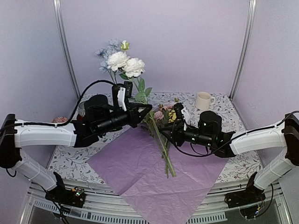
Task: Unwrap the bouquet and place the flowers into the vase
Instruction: Pass from the right arm to the left, then place the fake flower in the vase.
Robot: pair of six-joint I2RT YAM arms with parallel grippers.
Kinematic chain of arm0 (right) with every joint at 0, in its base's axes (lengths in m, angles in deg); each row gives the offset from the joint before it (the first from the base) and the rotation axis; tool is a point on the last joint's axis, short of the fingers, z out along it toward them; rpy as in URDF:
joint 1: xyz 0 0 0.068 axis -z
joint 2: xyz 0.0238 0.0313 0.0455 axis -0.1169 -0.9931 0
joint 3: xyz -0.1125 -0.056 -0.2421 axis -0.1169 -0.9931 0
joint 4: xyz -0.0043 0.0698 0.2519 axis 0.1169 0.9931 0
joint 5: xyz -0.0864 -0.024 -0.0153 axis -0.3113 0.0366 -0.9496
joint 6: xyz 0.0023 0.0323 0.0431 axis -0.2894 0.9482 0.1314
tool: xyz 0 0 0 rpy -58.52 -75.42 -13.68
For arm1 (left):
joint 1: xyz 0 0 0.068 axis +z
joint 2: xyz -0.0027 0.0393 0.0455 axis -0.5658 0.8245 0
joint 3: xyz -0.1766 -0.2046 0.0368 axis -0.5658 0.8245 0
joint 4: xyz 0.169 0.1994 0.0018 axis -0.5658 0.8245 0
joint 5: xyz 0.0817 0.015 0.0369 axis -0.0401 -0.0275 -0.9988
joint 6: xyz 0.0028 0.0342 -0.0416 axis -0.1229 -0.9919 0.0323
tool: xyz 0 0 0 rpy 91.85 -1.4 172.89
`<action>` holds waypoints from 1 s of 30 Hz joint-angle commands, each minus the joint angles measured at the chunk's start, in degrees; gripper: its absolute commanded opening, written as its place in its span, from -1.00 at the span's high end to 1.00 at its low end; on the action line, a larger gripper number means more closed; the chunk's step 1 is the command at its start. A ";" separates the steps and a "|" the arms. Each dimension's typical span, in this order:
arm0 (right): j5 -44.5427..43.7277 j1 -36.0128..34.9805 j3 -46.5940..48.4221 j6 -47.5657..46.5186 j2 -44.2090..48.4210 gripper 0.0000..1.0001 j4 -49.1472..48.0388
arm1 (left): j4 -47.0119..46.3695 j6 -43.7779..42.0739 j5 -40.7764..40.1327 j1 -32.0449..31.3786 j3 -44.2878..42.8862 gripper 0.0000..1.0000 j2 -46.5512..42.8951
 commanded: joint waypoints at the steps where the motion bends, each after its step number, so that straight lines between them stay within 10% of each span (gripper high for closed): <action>1: -6.59 0.23 -1.32 -0.29 2.57 0.12 -1.76 | 8.30 -3.61 -5.83 1.62 0.75 0.93 -5.67; 15: -19.96 0.17 -2.63 1.20 3.20 0.11 -1.63 | 23.37 -8.51 -13.33 10.82 -0.27 0.94 -21.60; 30: -16.54 0.21 -1.56 -0.68 0.42 0.13 -2.42 | 27.77 -20.44 -16.17 18.90 -16.46 0.92 -18.06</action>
